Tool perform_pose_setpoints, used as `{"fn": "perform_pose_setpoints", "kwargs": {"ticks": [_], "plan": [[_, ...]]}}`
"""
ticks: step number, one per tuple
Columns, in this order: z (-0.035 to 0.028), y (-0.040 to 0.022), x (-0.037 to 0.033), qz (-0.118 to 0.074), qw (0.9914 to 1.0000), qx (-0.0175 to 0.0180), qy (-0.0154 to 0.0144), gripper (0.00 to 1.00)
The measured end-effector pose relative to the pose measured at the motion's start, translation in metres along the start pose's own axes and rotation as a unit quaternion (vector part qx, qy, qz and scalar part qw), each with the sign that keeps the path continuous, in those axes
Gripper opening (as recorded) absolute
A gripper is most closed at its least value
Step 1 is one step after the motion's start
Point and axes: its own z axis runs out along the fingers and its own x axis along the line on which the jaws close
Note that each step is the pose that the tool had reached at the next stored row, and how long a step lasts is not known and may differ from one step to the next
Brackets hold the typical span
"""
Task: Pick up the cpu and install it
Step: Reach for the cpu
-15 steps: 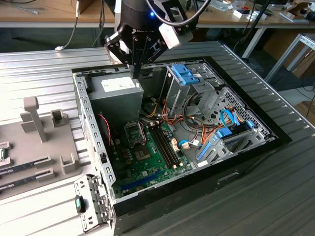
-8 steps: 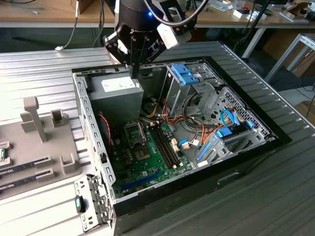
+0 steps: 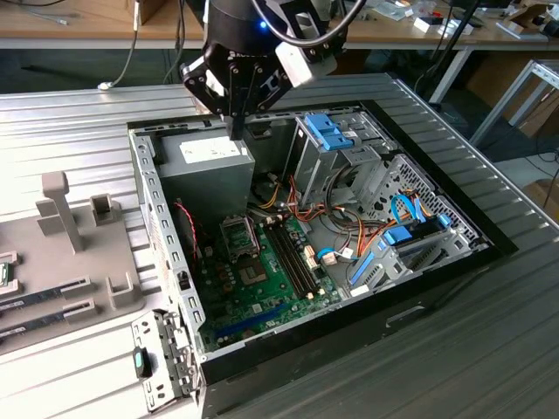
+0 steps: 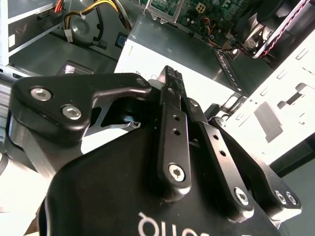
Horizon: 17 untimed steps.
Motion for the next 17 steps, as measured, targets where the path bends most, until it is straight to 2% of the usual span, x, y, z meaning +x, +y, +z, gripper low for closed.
{"fn": "perform_pose_setpoints", "kwargs": {"ticks": [17], "plan": [[-0.0002,-0.0007,0.0094,0.000,1.00000,0.0000,0.0000,0.11]]}}
